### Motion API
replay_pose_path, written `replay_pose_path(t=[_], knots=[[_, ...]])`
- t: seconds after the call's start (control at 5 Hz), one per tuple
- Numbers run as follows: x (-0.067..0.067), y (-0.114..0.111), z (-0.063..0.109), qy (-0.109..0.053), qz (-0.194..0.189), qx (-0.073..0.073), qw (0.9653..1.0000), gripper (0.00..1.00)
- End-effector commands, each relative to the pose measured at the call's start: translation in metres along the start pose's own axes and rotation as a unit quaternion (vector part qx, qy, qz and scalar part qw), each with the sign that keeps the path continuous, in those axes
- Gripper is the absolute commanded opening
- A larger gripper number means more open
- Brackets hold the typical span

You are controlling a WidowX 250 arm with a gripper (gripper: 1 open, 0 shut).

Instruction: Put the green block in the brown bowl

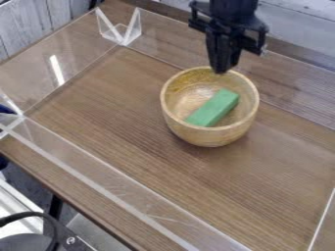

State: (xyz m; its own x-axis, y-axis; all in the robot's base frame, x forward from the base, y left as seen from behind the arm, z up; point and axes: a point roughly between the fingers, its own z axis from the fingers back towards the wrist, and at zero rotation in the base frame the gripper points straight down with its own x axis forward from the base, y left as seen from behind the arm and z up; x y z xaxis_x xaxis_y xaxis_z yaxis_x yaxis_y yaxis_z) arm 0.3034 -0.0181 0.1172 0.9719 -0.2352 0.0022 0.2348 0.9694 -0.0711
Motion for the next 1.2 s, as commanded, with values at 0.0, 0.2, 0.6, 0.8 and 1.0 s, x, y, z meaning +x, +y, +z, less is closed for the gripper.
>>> replay_pose_path(t=[0.0, 0.2, 0.6, 0.8, 1.0], knots=[[0.005, 0.000, 0.002, -0.024, -0.003, -0.001, 0.9997, 0.00], [0.006, 0.001, -0.003, -0.023, -0.003, -0.004, 0.9997, 0.00], [0.008, 0.003, -0.010, -0.020, -0.002, -0.007, 0.9998, 0.00], [0.009, 0.004, -0.014, -0.019, -0.002, -0.008, 0.9998, 0.00], [0.007, 0.005, -0.003, -0.030, -0.001, -0.012, 0.9995, 1.00]])
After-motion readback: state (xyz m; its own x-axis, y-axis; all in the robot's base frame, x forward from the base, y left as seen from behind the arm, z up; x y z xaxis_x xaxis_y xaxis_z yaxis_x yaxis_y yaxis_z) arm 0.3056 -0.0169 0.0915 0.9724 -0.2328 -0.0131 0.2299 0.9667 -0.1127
